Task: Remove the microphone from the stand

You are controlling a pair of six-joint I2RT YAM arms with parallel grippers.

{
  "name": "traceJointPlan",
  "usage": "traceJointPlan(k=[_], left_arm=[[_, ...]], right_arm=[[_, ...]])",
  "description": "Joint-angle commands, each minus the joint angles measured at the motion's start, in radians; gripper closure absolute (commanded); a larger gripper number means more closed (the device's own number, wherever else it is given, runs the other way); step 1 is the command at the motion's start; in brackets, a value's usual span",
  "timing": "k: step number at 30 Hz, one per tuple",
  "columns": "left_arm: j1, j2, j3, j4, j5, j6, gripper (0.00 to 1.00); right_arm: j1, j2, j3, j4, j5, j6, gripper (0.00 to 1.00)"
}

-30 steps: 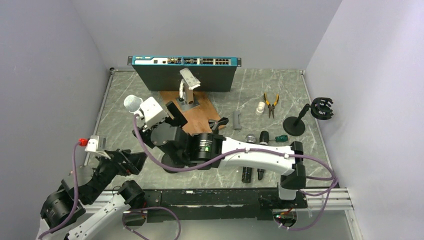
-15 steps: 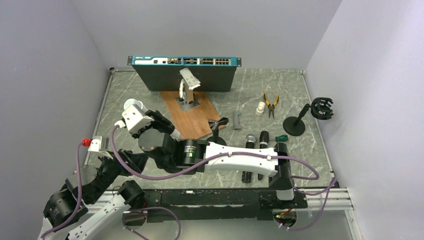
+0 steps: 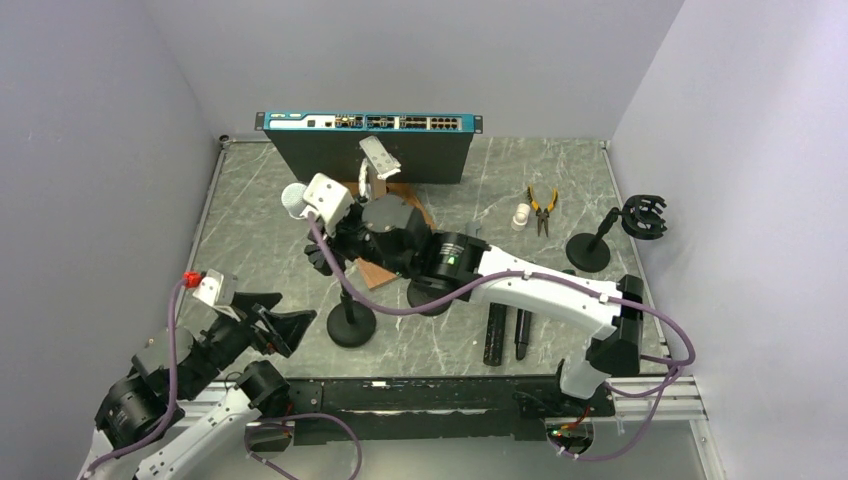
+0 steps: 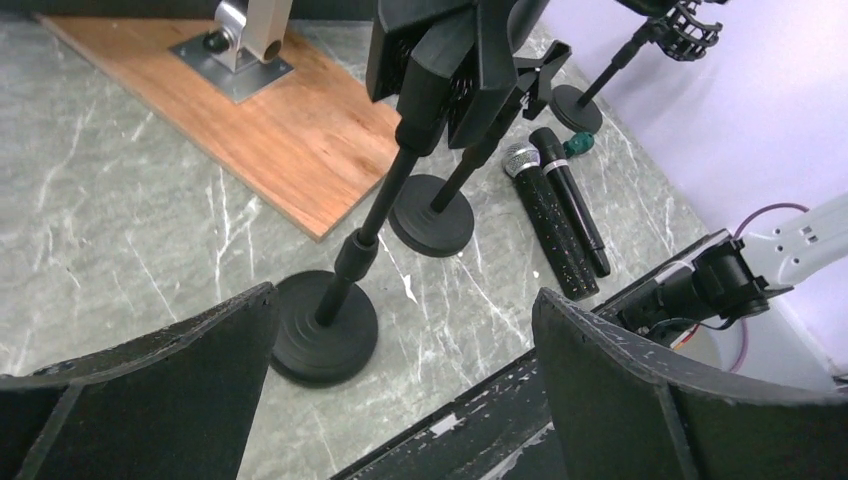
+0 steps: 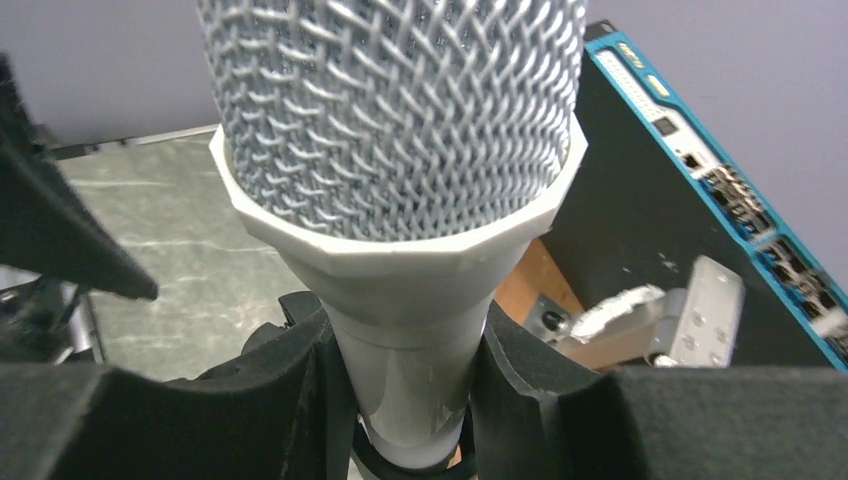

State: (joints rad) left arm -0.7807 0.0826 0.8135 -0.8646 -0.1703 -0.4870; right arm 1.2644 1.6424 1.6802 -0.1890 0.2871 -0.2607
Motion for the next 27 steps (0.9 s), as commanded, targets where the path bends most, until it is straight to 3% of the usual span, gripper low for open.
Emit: traceJointPlan(k=[1,6,13,18,25,27], left_arm=[[-0.003,0.053,0.053,0.100,0.058,0.147,0.01],[-0.002,0.144,0.063,0.158,0.033,0.252,0.00],[-0.002,0.204,0.027,0.324,0.044,0.319,0.01],[-0.002,0.286,0.058,0.321,0.000,0.339,0.00],[-0.002,0.317,0.033,0.354,0.058,0.358,0.05],[-0.002,0.318,0.023,0.367,0.056,0.363,0.10]], right_arm=[[-0.051,-0.059,-0.044,0.013,-0.342,0.048,1.00],[-0.078,-0.049,-0.047,-0.006,-0.462,0.056,1.00],[-0.078,-0.040,-0.061,0.016,-0.439,0.073,1.00],[-0.079,-0.044,-0.059,0.014,-0.438,0.065,1.00],[-0.090,-0.050,-0.069,0.022,-0.455,0.070,1.00],[-0.091,-0.052,-0.072,0.024,-0.457,0.072,1.00]])
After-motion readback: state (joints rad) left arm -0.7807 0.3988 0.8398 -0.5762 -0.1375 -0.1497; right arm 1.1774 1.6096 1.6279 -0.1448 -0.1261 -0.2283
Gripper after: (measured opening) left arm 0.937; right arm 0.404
